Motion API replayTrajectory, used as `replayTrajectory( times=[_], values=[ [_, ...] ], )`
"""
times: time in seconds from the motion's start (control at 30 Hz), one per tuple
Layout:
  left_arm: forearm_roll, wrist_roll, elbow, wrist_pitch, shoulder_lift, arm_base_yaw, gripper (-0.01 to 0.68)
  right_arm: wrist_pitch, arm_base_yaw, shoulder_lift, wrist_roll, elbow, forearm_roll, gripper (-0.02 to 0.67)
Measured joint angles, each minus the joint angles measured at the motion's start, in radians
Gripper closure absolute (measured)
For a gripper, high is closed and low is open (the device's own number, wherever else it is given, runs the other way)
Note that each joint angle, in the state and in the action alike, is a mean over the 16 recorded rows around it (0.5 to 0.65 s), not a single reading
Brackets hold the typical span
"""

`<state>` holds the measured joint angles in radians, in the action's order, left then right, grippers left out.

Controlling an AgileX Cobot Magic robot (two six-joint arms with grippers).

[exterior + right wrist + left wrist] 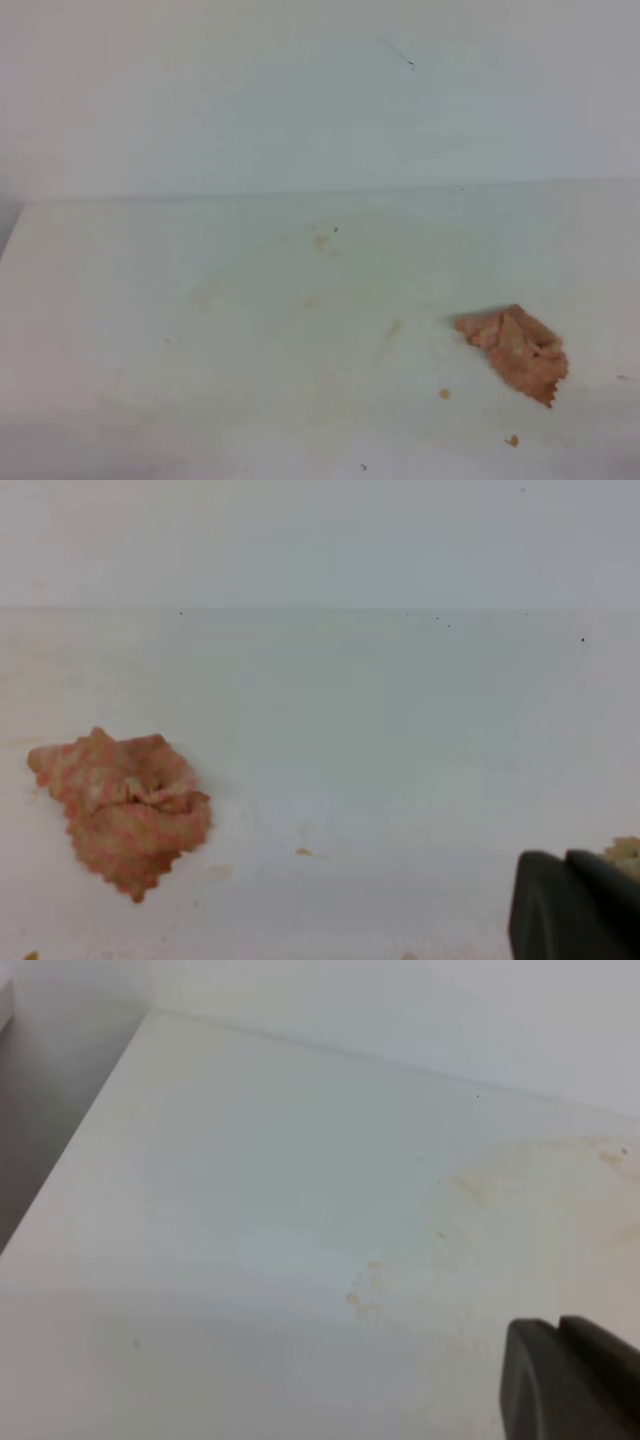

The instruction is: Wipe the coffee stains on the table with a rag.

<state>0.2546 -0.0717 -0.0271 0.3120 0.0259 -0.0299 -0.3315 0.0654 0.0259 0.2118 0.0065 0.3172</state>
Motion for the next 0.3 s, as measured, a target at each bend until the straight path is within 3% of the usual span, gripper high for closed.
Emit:
replayTrajectory(
  times=[0.3],
  values=[
    [0.000, 0.000, -0.004, 0.000, 0.000, 0.000, 0.675, 0.000, 0.000, 0.001, 0.000, 0.005, 0.000, 0.651]
  ],
)
